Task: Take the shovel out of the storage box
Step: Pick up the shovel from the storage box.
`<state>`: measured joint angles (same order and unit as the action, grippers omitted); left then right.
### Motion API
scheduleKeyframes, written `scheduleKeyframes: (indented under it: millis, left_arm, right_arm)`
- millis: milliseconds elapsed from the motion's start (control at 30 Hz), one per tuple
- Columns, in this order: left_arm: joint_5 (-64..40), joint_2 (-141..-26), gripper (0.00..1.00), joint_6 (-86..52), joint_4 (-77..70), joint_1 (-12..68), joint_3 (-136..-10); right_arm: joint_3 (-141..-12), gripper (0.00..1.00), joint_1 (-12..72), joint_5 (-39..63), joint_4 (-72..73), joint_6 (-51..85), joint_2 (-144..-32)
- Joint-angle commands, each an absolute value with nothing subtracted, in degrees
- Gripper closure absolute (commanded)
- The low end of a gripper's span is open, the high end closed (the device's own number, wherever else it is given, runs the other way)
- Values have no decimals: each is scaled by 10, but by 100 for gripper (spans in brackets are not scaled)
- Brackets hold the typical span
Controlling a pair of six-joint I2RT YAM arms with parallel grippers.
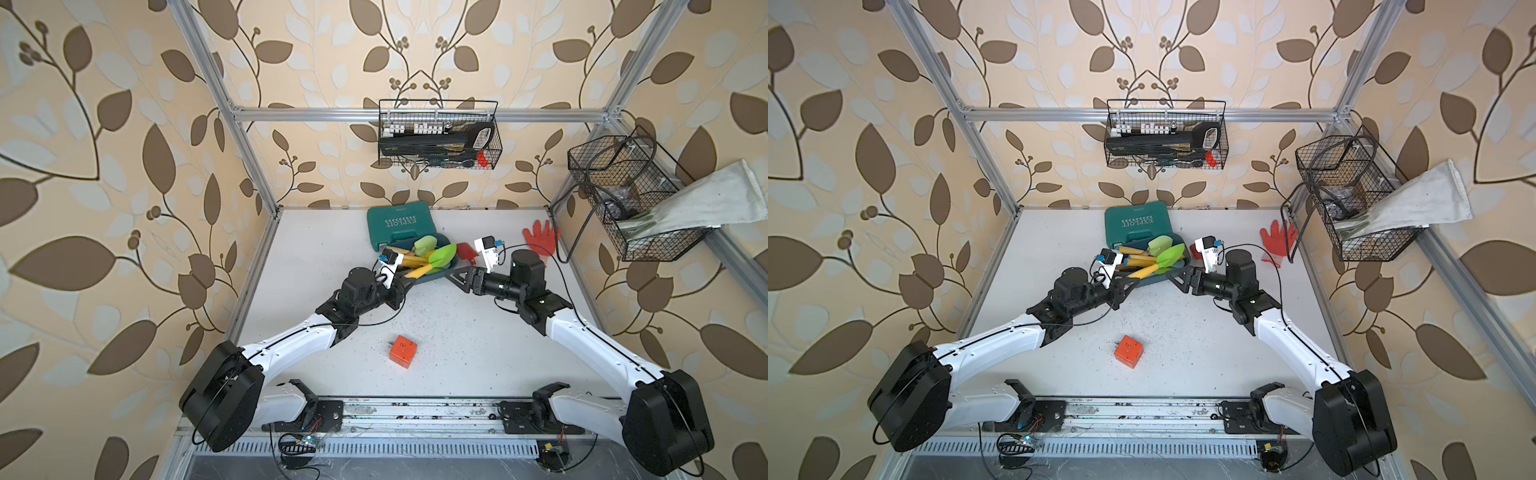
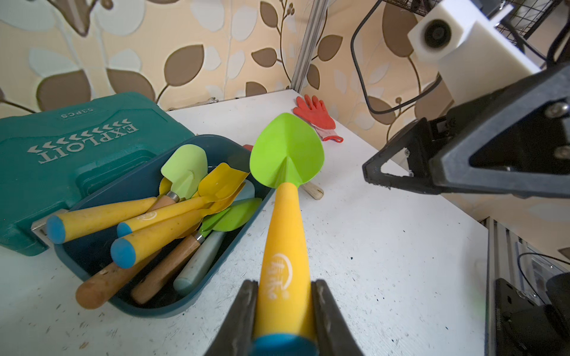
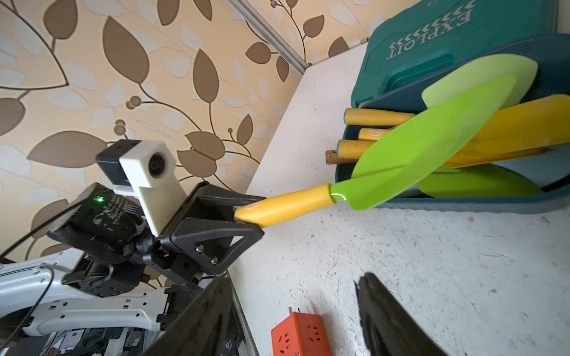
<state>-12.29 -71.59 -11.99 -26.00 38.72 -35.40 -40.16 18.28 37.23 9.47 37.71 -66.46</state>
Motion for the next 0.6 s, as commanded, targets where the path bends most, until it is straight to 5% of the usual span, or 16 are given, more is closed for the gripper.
scheduleKeyframes:
  millis: [0,300,433,567]
  left_arm:
    - [-122,-685,100,-106,-348,392,-344]
    - [-128,-683,100,-86,-371,398,-332]
    - [-129,-683,100,-87,-362,400,-337]
    - [-130,-683,100,-87,-360,401,-339]
  right_arm:
    - [-381,34,204,330,117,437,-656]
    - [-363,35,311,171,140,583,-638]
    - [-342,49,317,140,199,656,-642]
    - [-336,49,322,116,230,695,-654]
